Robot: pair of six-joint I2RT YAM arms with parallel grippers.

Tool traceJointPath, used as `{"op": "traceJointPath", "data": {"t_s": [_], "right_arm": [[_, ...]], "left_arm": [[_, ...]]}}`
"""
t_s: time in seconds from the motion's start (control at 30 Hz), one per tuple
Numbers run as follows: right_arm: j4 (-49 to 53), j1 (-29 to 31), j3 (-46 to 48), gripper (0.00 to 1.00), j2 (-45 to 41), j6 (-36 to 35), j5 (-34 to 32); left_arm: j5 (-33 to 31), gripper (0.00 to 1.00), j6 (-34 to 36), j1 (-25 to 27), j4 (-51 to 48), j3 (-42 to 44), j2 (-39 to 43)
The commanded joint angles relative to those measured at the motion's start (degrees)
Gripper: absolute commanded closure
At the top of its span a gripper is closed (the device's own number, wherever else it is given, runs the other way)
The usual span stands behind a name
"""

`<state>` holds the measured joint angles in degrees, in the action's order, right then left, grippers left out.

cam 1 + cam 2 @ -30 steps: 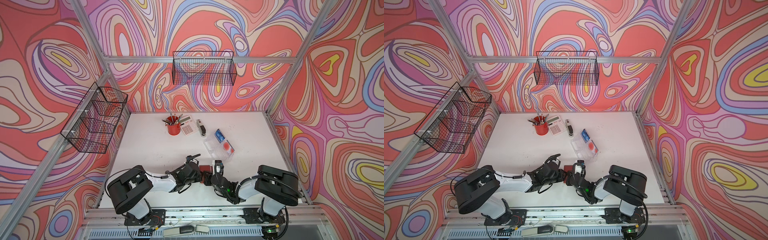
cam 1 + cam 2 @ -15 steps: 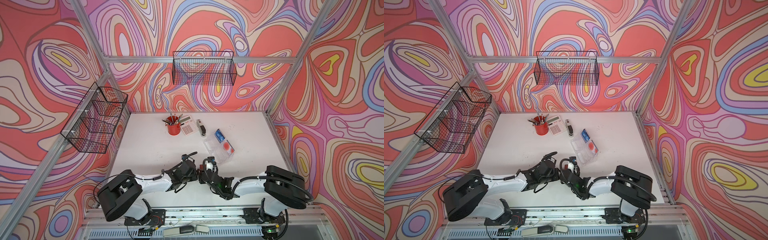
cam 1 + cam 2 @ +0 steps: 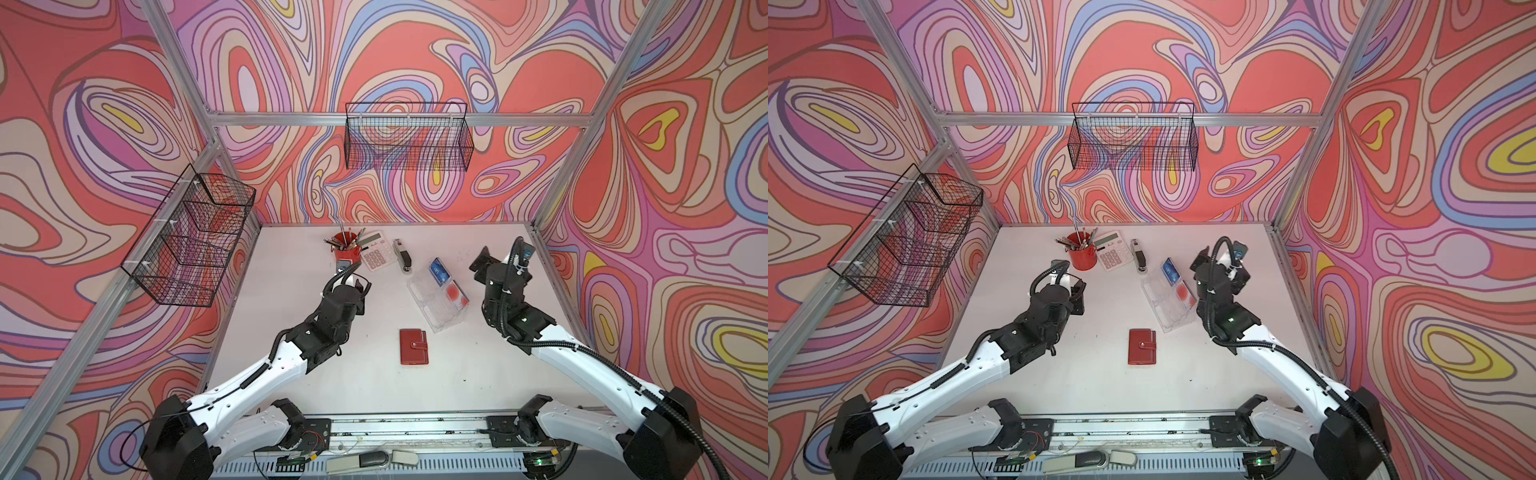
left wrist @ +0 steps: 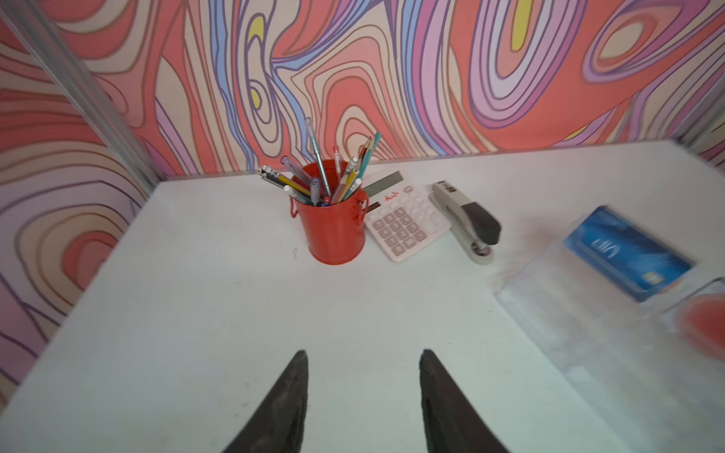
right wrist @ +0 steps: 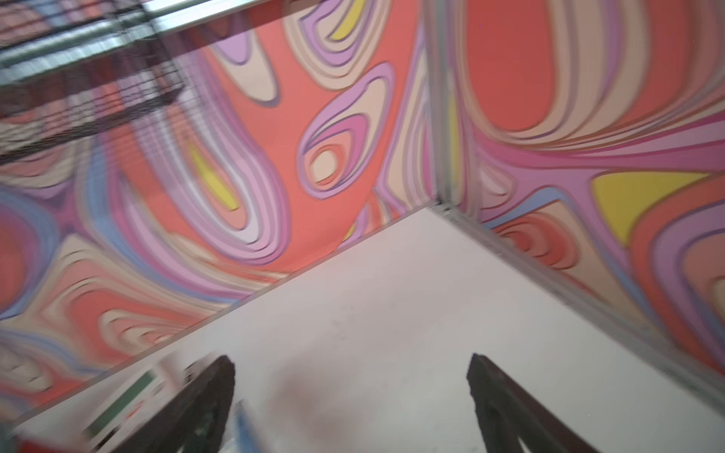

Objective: Put the credit cards into the card holder

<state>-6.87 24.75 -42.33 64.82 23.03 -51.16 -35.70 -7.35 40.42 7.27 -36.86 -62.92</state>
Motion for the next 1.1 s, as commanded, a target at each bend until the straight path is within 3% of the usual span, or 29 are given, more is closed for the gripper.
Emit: {"op": "traceJointPath", "data": {"t_s": [0.0, 0.1, 0.17, 0.23, 0.3, 0.33, 0.47, 0.5, 0.53, 0.57, 0.6, 0.77, 0.83, 0.87, 0.93, 1.0, 1.03, 1.07], "right_arm": [[-6.74, -8.53, 4.92, 0.02, 3.56, -7.22, -1.12], [-13.86, -13.75, 8.78, 0.02, 8.12, -8.45, 7.59], [-24.58, -13.89, 12.93, 0.03, 13.29, -12.69, 8.09], [-40.06, -14.00, 17.88, 0.03, 19.97, -16.39, 10.41], [-54.91, -13.85, 20.93, 0.03, 26.06, -21.35, 12.06], [-58.39, -14.41, 22.19, 0.03, 26.99, -22.52, 17.93], [-58.13, -19.19, 21.01, 0.02, 32.08, -21.04, 32.94], [-63.22, -19.71, 21.50, 0.02, 34.41, -21.49, 32.77], [-57.24, -19.89, 20.79, 0.02, 32.23, -20.77, 34.64], [-60.02, -19.96, 20.86, 0.02, 33.24, -21.27, 34.17], [-60.30, -19.92, 20.95, 0.02, 33.37, -21.61, 33.47], [-60.64, -19.88, 20.94, 0.02, 33.43, -21.45, 33.20], [-59.57, -19.84, 20.71, 0.02, 33.21, -21.33, 33.50], [-60.21, -19.83, 20.73, 0.02, 33.48, -21.44, 33.28], [-59.47, -19.89, 20.38, 0.02, 33.60, -21.36, 33.66], [-59.35, -19.89, 20.50, 0.02, 33.45, -21.26, 33.70], [-59.57, -19.85, 20.62, 0.02, 33.37, -21.33, 33.64], [-59.92, -19.83, 20.89, 0.02, 33.27, -21.40, 33.54]], "left_arm": [[-7.15, 0.39, 20.66, -2.26, 22.18, 6.63, -5.36], [-7.64, 0.39, 19.15, -8.66, 26.27, 9.09, -12.03], [-5.09, 0.38, 15.40, -13.75, 24.82, 9.03, -16.02], [-2.99, 0.37, 12.63, -18.23, 30.85, 11.08, -20.56], [-3.84, 0.38, 11.19, -18.96, 25.78, 8.70, -20.65], [-2.14, 0.39, 12.09, -19.64, 27.97, 9.35, -20.70], [0.22, 0.38, 18.44, -22.35, 43.33, 12.27, -25.35], [1.58, 0.37, 18.49, -24.30, 46.89, 12.26, -27.57], [-1.98, 0.35, 16.12, -25.07, 43.63, 10.49, -27.51], [0.04, 0.36, 13.23, -26.64, 38.44, 9.22, -26.52], [5.12, 0.38, 11.31, -28.89, 36.04, 9.04, -25.52], [18.40, 0.38, 5.51, -36.13, 40.15, 14.13, -22.96], [20.51, 0.30, 6.23, -36.21, 44.75, 15.69, -25.68], [20.02, 0.20, 7.26, -36.06, 50.76, 16.87, -27.39], [19.89, 0.19, 5.17, -36.35, 41.63, 15.10, -24.50], [19.55, 0.16, 6.53, -36.38, 48.97, 16.49, -26.96], [19.62, 0.03, 5.56, -36.39, 45.13, 15.83, -25.52], [19.94, 0.00, 5.04, -36.53, 42.50, 15.23, -24.79]]}}
